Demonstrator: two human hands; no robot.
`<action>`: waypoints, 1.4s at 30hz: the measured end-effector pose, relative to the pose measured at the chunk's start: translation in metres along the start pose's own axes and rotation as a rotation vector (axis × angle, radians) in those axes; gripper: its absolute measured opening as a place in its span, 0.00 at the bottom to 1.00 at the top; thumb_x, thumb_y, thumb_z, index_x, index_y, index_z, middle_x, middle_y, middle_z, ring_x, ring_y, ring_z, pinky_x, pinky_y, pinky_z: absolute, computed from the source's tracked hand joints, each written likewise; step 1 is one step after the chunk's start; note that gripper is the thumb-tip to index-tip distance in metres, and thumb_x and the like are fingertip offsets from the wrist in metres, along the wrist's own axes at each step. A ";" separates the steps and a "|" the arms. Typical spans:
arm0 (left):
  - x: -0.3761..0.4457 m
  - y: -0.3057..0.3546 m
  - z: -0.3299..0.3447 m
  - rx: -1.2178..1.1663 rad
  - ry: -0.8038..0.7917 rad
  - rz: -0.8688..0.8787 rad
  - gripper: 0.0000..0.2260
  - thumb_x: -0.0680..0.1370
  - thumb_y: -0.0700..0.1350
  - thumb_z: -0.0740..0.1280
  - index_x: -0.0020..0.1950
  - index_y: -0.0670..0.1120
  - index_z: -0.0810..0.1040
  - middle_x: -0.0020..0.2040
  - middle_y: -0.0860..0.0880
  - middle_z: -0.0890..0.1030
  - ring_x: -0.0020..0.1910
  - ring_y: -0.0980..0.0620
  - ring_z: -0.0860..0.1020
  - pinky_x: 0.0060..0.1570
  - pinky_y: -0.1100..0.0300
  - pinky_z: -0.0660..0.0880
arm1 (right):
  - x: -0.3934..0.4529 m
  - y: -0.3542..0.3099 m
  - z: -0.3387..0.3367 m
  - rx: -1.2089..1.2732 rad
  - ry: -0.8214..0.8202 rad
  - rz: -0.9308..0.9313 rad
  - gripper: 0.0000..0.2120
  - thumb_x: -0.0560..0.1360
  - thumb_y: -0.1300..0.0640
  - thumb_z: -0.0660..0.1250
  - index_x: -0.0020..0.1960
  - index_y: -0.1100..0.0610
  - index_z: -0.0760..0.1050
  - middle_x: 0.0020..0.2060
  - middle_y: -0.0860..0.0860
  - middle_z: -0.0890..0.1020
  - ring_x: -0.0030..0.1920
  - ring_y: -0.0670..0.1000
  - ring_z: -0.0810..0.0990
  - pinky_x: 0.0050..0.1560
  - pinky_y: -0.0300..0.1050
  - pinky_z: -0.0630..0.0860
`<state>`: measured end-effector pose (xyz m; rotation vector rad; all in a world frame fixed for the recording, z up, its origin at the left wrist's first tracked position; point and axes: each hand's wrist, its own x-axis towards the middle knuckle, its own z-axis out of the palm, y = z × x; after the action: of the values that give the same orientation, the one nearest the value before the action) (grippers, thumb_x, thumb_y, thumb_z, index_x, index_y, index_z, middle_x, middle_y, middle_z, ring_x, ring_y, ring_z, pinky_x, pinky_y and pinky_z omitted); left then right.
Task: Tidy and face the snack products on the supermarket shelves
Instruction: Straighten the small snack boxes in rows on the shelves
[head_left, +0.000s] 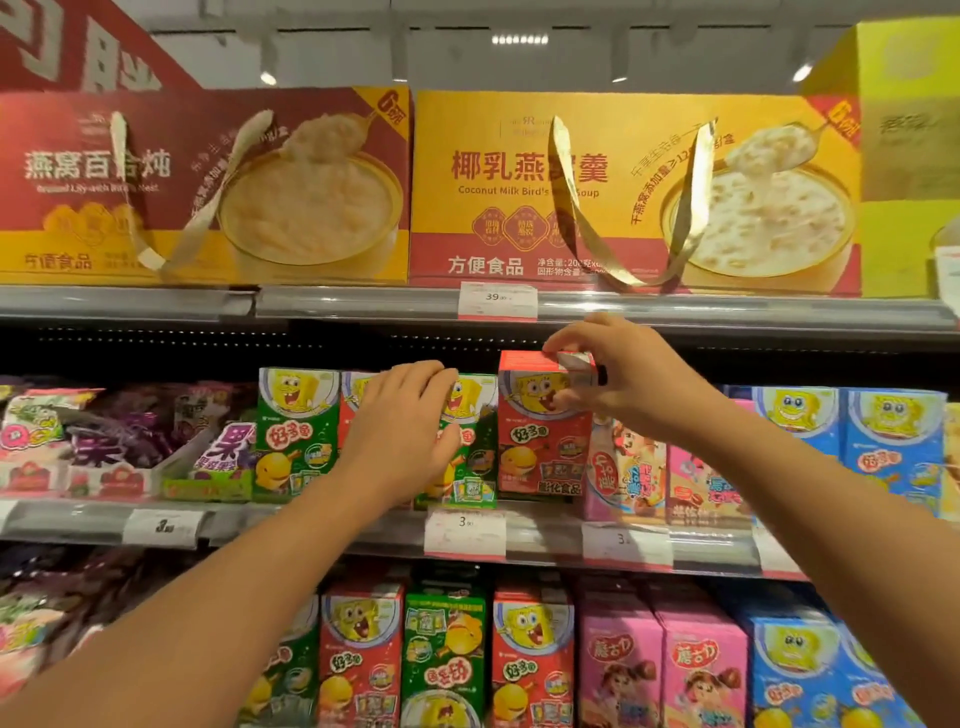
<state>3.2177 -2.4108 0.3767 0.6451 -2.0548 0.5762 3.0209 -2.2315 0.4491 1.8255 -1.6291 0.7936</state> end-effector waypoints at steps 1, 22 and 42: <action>0.001 -0.002 -0.002 0.013 0.002 0.005 0.27 0.79 0.52 0.65 0.77 0.45 0.67 0.74 0.47 0.70 0.73 0.46 0.66 0.73 0.48 0.64 | -0.001 -0.001 -0.006 0.016 0.018 -0.014 0.22 0.72 0.51 0.78 0.64 0.49 0.78 0.58 0.48 0.77 0.58 0.51 0.77 0.58 0.53 0.76; -0.016 -0.143 -0.056 0.091 -0.228 -0.173 0.25 0.80 0.56 0.64 0.75 0.48 0.69 0.72 0.48 0.73 0.70 0.46 0.70 0.67 0.48 0.70 | 0.011 -0.049 -0.014 0.124 0.172 -0.067 0.20 0.72 0.51 0.77 0.62 0.49 0.79 0.58 0.46 0.77 0.57 0.49 0.78 0.55 0.48 0.78; -0.022 -0.179 -0.078 -0.143 -0.247 0.057 0.42 0.73 0.49 0.77 0.81 0.54 0.58 0.70 0.50 0.67 0.66 0.49 0.70 0.63 0.50 0.75 | 0.012 -0.114 0.035 0.109 0.391 0.024 0.21 0.72 0.59 0.78 0.64 0.56 0.78 0.60 0.53 0.77 0.58 0.56 0.79 0.52 0.60 0.82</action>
<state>3.3887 -2.4936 0.4249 0.5992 -2.3276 0.3928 3.1376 -2.2538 0.4320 1.5980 -1.3782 1.1864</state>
